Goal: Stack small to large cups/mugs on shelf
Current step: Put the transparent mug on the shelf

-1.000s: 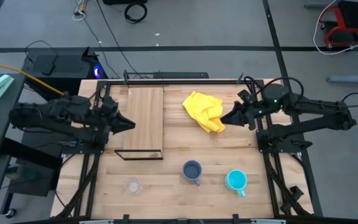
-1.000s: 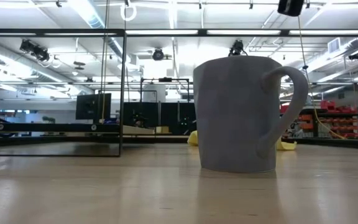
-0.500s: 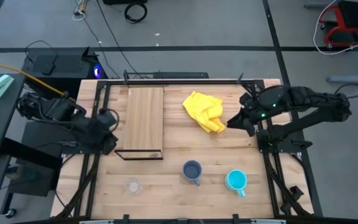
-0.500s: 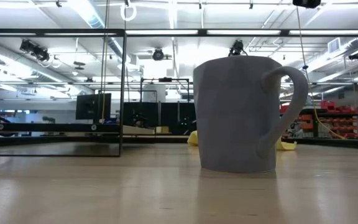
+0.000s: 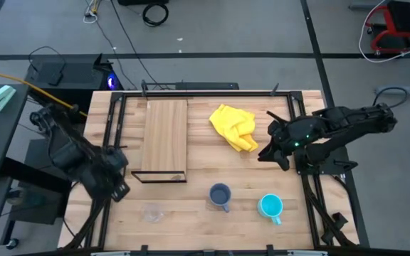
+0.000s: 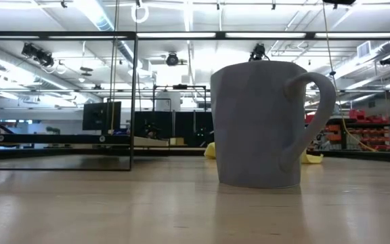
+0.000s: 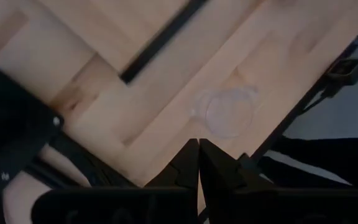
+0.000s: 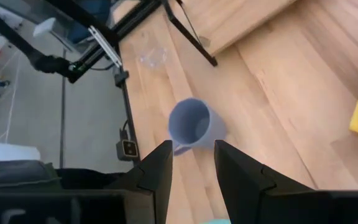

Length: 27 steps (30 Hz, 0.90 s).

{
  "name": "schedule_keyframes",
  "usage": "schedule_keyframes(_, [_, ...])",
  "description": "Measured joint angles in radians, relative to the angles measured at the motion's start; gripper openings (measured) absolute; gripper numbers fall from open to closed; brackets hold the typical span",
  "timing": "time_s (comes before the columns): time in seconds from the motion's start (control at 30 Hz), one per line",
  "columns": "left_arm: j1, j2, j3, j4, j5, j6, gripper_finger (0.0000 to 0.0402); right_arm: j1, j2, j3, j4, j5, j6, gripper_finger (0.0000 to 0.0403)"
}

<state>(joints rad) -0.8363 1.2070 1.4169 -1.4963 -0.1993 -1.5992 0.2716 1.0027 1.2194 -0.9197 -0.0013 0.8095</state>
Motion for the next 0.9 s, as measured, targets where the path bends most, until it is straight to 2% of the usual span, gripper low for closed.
schedule_keyframes(0.27, [-0.105, 0.162, -0.001, 0.047, -0.008, -0.149, 0.0028, 0.071, 0.033, 0.0, -0.112, 0.061, 0.051, 0.0127])
schedule_keyframes(0.6, [-0.111, 0.307, -0.001, 0.193, -0.028, -0.155, 0.0081, 0.127, 0.102, -0.001, -0.248, 0.063, 0.084, 0.0127])
schedule_keyframes(0.9, [-0.11, 0.394, -0.001, 0.192, 0.012, -0.249, 0.0124, 0.183, 0.14, -0.001, -0.276, 0.095, 0.108, 0.0127])
